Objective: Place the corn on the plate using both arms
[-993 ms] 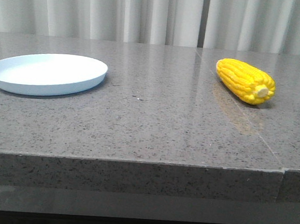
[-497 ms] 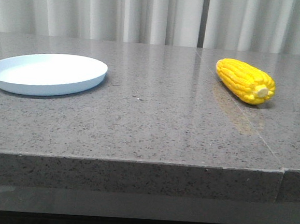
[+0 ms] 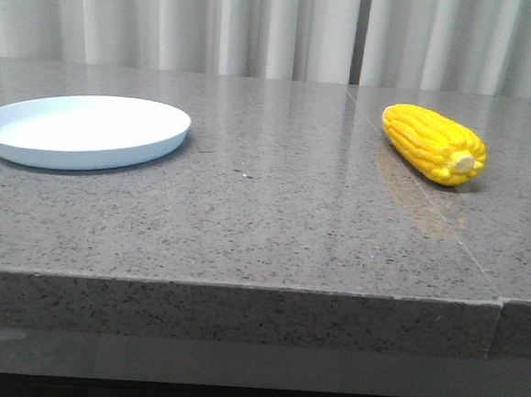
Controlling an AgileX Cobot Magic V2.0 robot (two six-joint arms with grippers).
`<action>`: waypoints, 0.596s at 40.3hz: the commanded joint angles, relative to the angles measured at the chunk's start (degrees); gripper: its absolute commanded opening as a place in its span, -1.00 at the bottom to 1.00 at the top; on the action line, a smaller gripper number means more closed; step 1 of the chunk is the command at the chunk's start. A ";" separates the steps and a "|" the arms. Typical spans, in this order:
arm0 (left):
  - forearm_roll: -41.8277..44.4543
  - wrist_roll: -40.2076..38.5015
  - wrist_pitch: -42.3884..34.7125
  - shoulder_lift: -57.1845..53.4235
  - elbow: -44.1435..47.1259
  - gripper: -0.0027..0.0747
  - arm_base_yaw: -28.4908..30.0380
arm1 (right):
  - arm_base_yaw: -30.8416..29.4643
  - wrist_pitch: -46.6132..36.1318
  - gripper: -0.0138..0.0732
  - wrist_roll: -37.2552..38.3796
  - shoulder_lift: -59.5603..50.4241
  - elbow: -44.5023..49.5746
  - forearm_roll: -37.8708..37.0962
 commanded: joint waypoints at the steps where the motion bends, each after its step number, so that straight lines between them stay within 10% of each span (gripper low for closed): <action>1: -0.08 0.01 -4.42 -1.09 0.16 -0.98 0.22 | -0.32 -4.77 -0.82 -0.27 -0.72 -0.96 -0.10; 24: -0.24 0.01 -20.93 -0.60 -7.46 -0.98 0.22 | -0.32 -10.83 -0.82 -0.22 -0.59 -10.17 -0.10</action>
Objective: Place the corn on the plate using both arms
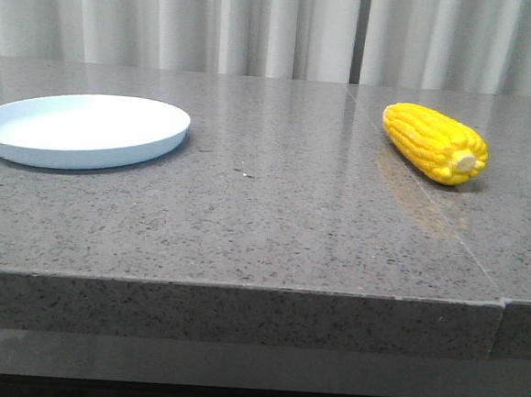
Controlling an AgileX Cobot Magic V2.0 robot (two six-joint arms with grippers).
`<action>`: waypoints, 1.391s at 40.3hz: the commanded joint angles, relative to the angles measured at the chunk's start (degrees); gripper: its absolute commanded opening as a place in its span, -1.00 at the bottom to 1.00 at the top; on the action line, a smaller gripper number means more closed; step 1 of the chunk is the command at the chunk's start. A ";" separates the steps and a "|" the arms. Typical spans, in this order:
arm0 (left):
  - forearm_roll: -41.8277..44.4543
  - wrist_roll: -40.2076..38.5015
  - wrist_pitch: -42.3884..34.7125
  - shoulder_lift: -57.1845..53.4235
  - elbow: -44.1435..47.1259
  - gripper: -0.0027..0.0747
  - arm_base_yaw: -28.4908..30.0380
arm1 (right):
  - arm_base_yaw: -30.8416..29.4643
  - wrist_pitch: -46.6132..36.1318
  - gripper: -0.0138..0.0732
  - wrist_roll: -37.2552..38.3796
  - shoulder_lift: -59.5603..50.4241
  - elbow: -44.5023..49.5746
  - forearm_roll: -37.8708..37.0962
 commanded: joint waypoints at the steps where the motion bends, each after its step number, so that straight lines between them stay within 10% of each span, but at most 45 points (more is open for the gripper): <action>1: -0.48 0.01 -2.01 -0.06 -6.97 -0.98 0.22 | -0.32 -3.19 -0.82 -0.22 -0.40 -7.19 -0.10; 13: -0.16 0.01 19.91 16.33 -26.02 -0.98 0.22 | -0.32 9.16 -0.82 -0.22 13.31 -25.86 -0.10; 27: -0.39 0.01 20.52 25.23 -29.65 -0.95 0.22 | -0.32 9.34 -0.78 -0.22 23.65 -31.25 -0.10; 39: -0.39 0.01 20.44 25.23 -29.65 0.71 0.22 | -0.32 9.34 0.70 -0.22 23.65 -31.25 -0.10; 56: -0.39 0.01 20.70 29.93 -30.78 0.80 0.22 | -0.32 9.41 0.80 -0.22 23.65 -31.25 -0.10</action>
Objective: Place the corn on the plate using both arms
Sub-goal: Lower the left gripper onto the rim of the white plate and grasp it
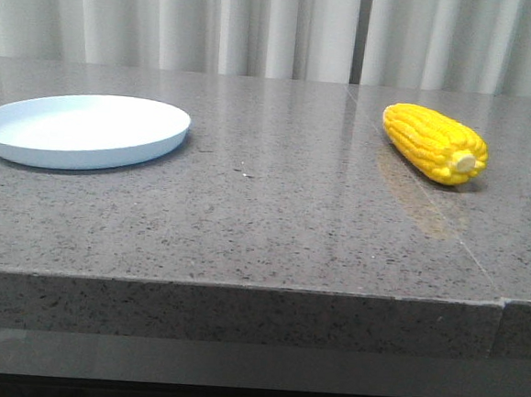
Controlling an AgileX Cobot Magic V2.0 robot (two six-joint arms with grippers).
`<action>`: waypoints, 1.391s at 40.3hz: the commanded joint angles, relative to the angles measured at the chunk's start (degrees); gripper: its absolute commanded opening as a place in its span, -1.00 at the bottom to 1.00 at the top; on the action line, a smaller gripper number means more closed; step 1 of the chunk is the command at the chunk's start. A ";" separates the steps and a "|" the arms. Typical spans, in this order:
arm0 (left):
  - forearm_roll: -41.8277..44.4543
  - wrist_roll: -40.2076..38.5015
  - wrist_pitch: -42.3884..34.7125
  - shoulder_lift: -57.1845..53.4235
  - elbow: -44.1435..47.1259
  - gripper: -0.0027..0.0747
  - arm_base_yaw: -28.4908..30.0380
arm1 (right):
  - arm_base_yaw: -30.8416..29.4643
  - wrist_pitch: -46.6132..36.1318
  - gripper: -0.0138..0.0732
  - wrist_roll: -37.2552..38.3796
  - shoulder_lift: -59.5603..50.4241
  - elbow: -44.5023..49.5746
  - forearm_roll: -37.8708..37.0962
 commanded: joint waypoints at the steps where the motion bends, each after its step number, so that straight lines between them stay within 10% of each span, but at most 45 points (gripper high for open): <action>1: -0.72 0.01 -3.73 4.59 -3.20 0.80 0.22 | -0.32 -4.16 0.80 -0.22 0.77 -1.98 -0.10; 27: -5.26 -0.86 28.06 48.78 -35.25 0.80 -5.57 | -0.32 -4.16 0.80 -0.22 0.77 -1.98 -0.10; 39: -5.81 -1.00 30.91 64.14 -42.96 0.79 -5.43 | -0.32 -4.16 0.80 -0.22 0.77 -1.98 -0.10; 56: -5.94 -1.00 28.81 67.97 -43.05 -0.41 -5.55 | -0.32 -4.16 0.80 -0.22 0.77 -1.98 -0.10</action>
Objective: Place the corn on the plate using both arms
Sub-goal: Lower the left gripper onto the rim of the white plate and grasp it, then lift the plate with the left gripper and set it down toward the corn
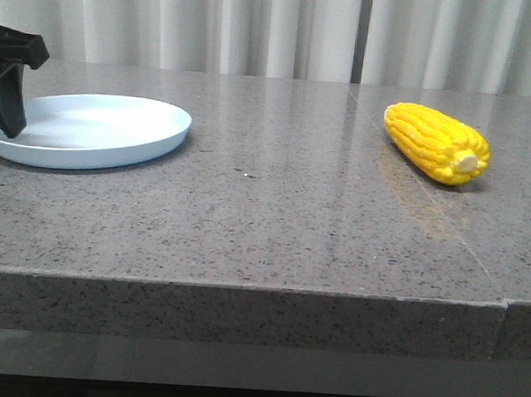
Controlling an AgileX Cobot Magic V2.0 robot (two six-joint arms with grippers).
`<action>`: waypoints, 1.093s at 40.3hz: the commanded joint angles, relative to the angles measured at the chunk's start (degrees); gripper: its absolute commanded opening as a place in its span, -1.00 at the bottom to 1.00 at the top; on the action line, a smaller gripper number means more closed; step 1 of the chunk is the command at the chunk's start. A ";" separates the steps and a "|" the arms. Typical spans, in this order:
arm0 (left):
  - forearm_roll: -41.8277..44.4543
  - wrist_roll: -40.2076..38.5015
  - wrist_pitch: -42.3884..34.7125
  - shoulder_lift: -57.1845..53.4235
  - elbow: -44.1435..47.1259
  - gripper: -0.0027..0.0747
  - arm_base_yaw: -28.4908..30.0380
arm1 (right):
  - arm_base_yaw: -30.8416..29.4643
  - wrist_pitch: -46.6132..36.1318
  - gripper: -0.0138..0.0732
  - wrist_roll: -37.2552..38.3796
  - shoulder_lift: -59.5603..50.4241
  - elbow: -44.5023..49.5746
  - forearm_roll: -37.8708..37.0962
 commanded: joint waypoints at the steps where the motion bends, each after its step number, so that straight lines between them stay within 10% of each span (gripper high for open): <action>1: -0.80 -0.57 -2.77 -2.27 -1.89 -0.51 -0.22 | -0.32 -4.16 0.80 -0.22 0.77 -1.98 -0.10; 7: -0.80 -0.57 -4.21 -2.27 -1.89 -0.98 -0.22 | -0.32 -4.16 0.80 -0.22 0.77 -1.98 -0.10; 44: -15.80 -0.02 -1.62 2.97 -16.72 -0.98 -11.23 | -0.32 -4.16 0.80 -0.22 0.77 -1.98 -0.10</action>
